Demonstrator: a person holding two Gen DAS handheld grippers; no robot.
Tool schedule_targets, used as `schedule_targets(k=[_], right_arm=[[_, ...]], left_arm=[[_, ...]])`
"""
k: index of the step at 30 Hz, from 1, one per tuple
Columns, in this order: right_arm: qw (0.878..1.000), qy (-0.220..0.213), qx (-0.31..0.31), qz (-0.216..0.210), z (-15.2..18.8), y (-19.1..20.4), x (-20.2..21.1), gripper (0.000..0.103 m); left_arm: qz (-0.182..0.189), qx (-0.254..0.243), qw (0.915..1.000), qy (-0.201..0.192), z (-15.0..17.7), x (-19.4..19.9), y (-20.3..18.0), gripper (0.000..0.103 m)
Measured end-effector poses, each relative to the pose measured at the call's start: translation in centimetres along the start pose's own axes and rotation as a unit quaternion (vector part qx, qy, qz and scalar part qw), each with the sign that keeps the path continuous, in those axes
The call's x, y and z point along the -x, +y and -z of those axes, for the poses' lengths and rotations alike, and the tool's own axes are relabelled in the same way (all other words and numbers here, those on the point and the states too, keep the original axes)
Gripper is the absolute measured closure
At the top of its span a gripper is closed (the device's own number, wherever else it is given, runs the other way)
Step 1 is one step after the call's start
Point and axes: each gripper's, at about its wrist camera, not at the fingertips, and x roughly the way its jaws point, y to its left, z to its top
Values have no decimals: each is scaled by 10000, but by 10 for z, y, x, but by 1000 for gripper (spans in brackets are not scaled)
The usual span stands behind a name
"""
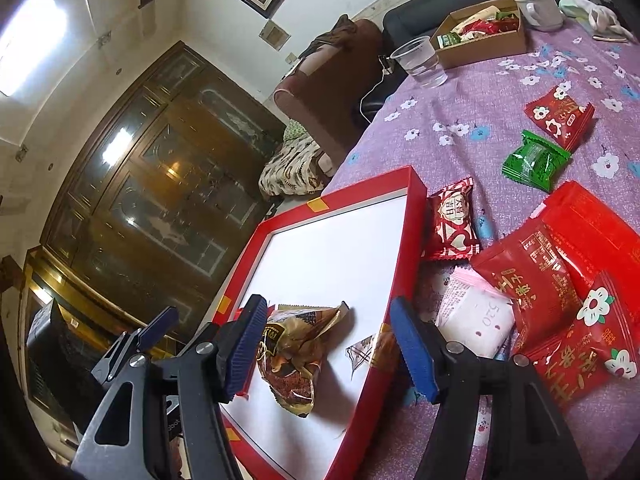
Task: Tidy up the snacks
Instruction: 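Carry both snacks over the red-rimmed white tray and open both grippers, then move both grippers back over the snack pile on the table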
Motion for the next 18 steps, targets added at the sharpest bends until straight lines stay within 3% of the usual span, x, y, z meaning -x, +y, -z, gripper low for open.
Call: schedule_targets(k=[18], right_arm=[[10000, 57, -46, -23, 2, -1, -3, 37]], left_arm=[[110, -117, 9999, 25, -1, -2, -8, 34]])
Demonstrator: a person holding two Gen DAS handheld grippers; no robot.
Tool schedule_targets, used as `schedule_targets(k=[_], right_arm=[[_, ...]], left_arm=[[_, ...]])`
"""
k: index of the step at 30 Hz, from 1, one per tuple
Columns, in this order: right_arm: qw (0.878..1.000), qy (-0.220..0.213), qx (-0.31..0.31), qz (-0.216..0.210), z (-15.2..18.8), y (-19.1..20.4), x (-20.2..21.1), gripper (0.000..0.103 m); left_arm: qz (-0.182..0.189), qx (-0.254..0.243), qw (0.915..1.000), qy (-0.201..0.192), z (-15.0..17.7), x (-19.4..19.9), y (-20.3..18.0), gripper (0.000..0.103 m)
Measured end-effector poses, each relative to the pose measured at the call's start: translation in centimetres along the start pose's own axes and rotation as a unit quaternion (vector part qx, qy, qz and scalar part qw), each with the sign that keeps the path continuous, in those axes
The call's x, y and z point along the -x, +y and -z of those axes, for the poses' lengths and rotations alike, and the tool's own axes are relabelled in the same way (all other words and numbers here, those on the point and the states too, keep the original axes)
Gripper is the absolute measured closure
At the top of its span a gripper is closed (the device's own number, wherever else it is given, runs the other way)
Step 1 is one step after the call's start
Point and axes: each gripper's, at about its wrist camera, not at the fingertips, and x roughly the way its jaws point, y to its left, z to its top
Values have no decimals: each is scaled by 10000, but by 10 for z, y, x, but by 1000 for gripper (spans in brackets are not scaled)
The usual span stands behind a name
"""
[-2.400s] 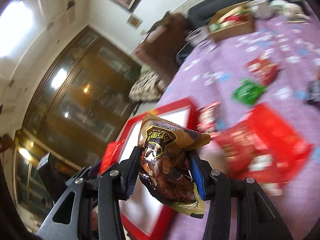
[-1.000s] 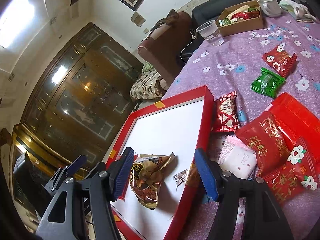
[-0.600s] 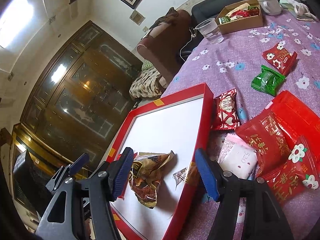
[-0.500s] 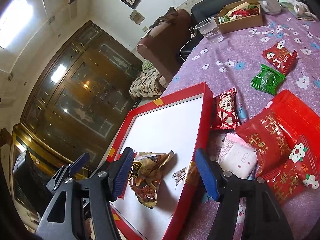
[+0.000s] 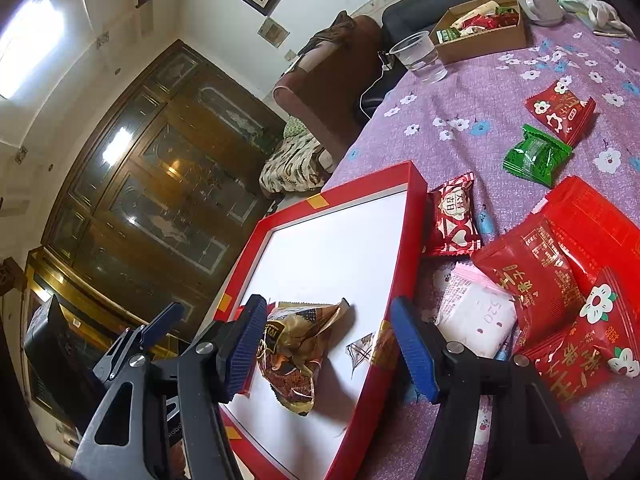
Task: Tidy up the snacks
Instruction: 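Move both grippers back over the snack pile on the table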
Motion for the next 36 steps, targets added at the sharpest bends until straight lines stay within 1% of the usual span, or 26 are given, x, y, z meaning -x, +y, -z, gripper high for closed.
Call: schedule_targets(k=[5, 7, 9, 10, 11, 13, 14, 16, 17, 19, 21, 23, 25, 28, 29, 31, 32, 33, 36], right_arm=[[10000, -61, 41, -5, -4, -2, 10, 37], [9996, -262, 61, 55, -9, -9, 26, 37], [9977, -605, 74, 293, -17, -23, 56, 37], [9963, -766, 49, 395, -19, -31, 69, 37], [9936, -978, -26, 559, -22, -43, 88, 37], [9852, -1414, -314, 919, -25, -72, 127, 32], [9815, -1554, -466, 1014, -26, -84, 141, 31], [9727, -1782, -771, 1275, -27, -109, 171, 31], [9663, -1903, -910, 1472, -26, -121, 187, 31], [9575, -2017, -1084, 1755, -25, -137, 208, 31], [9491, -2005, -1229, 2097, -27, -151, 222, 30], [9456, -1769, -1211, 2448, -31, -160, 223, 30], [9420, -1533, -1128, 2763, -34, -167, 220, 30], [9363, -1062, -876, 3231, -37, -179, 205, 30], [9346, -973, -804, 3326, -36, -183, 198, 30], [9362, -838, -823, 3312, -34, -191, 190, 30], [9352, -838, -800, 3346, -34, -192, 186, 29], [9320, -914, -659, 3446, -34, -189, 183, 29], [9282, -893, -530, 3572, -35, -188, 177, 28]], left_arm=[[53, -141, 9997, 173, 4, -7, -6, 34], [121, -198, 9994, 268, 7, -10, -11, 34], [246, -316, 9987, 302, 9, -11, -22, 34], [246, -370, 9986, 289, 9, -10, -27, 34], [285, -442, 9982, 271, 8, -9, -33, 34], [439, -586, 9971, 219, 4, -5, -46, 34], [457, -630, 9968, 167, 1, -2, -50, 34], [542, -730, 9959, 8, -7, 6, -58, 34], [632, -787, 9948, -99, -12, 12, -63, 34], [769, -895, 9927, -243, -20, 20, -71, 32], [841, -1013, 9906, -379, -26, 24, -77, 27], [821, -1009, 9905, -444, -31, 25, -76, 26], [785, -893, 9922, -371, -34, 22, -67, 26], [723, -669, 9951, -118, -32, 10, -52, 26], [691, -591, 9959, -45, -31, 7, -47, 26], [675, -506, 9964, 58, -25, 2, -42, 26], [703, -492, 9962, 116, -23, 1, -42, 26], [740, -488, 9960, 146, -21, 0, -43, 26], [979, -522, 9937, 169, -22, 4, -57, 26]])
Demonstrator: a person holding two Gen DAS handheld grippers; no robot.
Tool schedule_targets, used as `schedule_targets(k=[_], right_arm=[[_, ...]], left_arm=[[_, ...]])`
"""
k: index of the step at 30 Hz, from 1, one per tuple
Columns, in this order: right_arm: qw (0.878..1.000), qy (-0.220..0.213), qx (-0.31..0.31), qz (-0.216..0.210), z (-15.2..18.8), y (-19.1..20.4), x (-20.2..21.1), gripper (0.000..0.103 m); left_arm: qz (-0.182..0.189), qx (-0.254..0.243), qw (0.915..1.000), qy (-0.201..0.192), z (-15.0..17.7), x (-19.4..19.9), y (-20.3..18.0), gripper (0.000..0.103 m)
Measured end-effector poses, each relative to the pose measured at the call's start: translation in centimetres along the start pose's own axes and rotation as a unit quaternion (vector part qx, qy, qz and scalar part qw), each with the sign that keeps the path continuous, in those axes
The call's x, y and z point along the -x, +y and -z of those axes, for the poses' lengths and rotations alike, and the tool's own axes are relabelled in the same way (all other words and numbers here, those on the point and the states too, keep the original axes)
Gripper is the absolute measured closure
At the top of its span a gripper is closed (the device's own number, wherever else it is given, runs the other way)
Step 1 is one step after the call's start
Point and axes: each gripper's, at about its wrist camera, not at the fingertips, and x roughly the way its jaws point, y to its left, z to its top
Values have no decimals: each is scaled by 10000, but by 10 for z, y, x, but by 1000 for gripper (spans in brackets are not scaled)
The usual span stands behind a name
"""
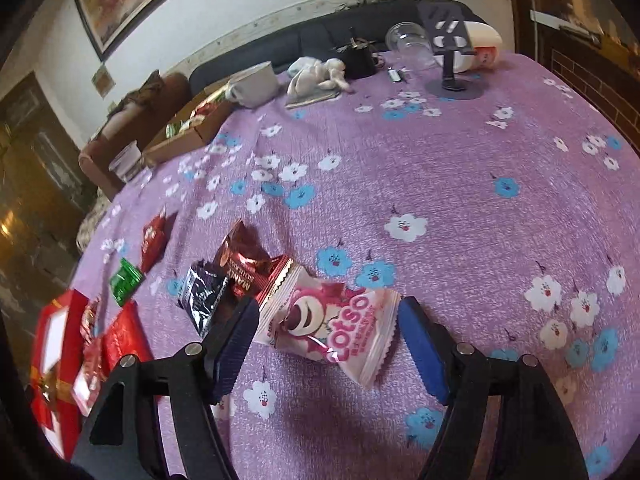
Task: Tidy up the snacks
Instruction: 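Move both grippers back over the snack pile on the table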
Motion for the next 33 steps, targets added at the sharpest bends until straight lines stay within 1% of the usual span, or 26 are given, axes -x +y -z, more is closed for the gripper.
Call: schedule_targets(k=[3, 5, 8, 9, 11, 13, 17, 19, 23, 24, 26, 28, 31, 33], right_arm=[[9996, -5, 216, 180, 2, 6, -1, 28], [9988, -33, 329, 354, 1, 9, -4, 33], [9973, -89, 450, 574, 1, 12, -5, 43], [9970, -105, 471, 610, 2, 13, -5, 50], [9974, -103, 452, 549, 1, 11, -4, 54], [9976, -92, 433, 531, 1, 9, -3, 57], [9984, -48, 327, 449, -1, 6, -2, 59], [9987, -32, 285, 422, -1, 5, -2, 59], [9991, -17, 192, 368, -1, 3, -2, 58], [9993, -12, 151, 336, -2, 2, -2, 58], [9995, -2, 116, 302, -2, 1, -1, 59], [9994, 1, 146, 326, -1, 1, -1, 59], [9994, 14, 168, 311, -1, 2, 0, 62], [9995, 23, 143, 274, -1, 1, 0, 62]], left_arm=[[282, -285, 9991, -116, -7, 6, -29, 26], [452, -476, 9977, -146, -12, 7, -49, 26], [740, -742, 9944, -170, -22, 2, -81, 24], [782, -808, 9935, -165, -26, -2, -90, 22], [879, -881, 9922, -121, -31, -13, -105, 22], [928, -869, 9919, 76, -35, -28, -116, 22], [1280, -679, 9889, 328, -40, -46, -124, 22], [1440, -700, 9864, 375, -40, -48, -129, 22], [1637, -692, 9822, 612, -37, -59, -138, 23], [1653, -658, 9821, 611, -38, -61, -139, 23], [1677, -583, 9822, 620, -39, -61, -140, 26], [1632, -540, 9831, 629, -38, -62, -138, 39], [1675, -526, 9826, 604, -35, -59, -137, 52], [1662, -523, 9833, 529, -33, -56, -137, 55]])
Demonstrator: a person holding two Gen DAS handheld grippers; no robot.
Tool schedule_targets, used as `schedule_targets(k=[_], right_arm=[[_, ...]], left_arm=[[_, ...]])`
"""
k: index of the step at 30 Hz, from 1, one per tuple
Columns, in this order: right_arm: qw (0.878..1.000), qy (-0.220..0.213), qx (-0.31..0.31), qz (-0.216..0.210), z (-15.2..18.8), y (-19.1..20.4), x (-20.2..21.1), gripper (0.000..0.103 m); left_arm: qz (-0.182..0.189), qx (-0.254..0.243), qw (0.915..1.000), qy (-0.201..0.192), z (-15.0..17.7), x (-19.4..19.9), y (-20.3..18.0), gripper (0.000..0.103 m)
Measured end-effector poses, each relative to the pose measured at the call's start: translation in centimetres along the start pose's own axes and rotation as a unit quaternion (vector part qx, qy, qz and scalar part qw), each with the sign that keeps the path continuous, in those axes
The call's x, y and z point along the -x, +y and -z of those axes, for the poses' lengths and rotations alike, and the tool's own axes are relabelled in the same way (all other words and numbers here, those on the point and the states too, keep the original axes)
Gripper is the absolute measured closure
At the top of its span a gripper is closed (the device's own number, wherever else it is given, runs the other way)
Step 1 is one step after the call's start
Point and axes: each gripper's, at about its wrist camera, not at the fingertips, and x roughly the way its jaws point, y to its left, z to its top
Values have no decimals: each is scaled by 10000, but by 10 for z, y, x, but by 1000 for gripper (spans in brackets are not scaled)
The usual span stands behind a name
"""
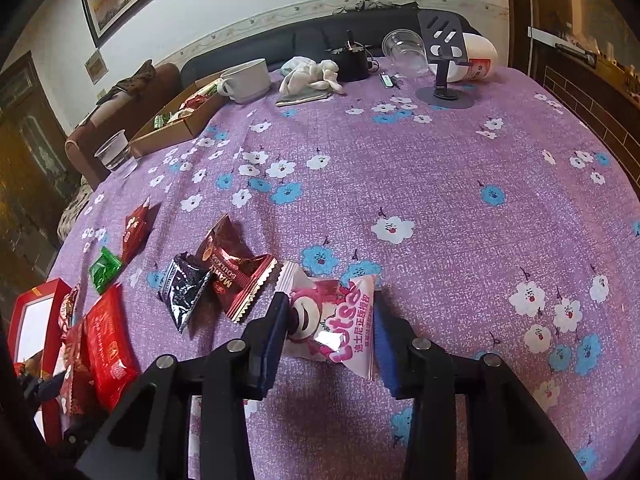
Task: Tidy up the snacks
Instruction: 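Move both grippers back over the snack pile on the table, then grasp the red flower-print packet with left gripper while right grasps pink Lotso packet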
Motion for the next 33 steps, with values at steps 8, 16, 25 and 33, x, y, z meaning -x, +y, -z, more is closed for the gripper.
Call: schedule_targets(k=[8, 16, 25, 33], right_arm=[[9986, 68, -306, -427, -1, -9, 4, 63], [9879, 220, -832, -1291, -2, -19, 3, 64], [9830, 364, -950, -1528, 0, -15, -1, 64], [9842, 404, -902, -1467, 4, -11, -2, 64]], left_arm=[[290, 47, 9995, -77, 3, 9, 1, 70], [693, 361, 9968, -143, 9, 24, 12, 72], [959, 541, 9933, -358, 29, 58, 26, 72], [460, 791, 9934, -696, 45, 93, 65, 72]])
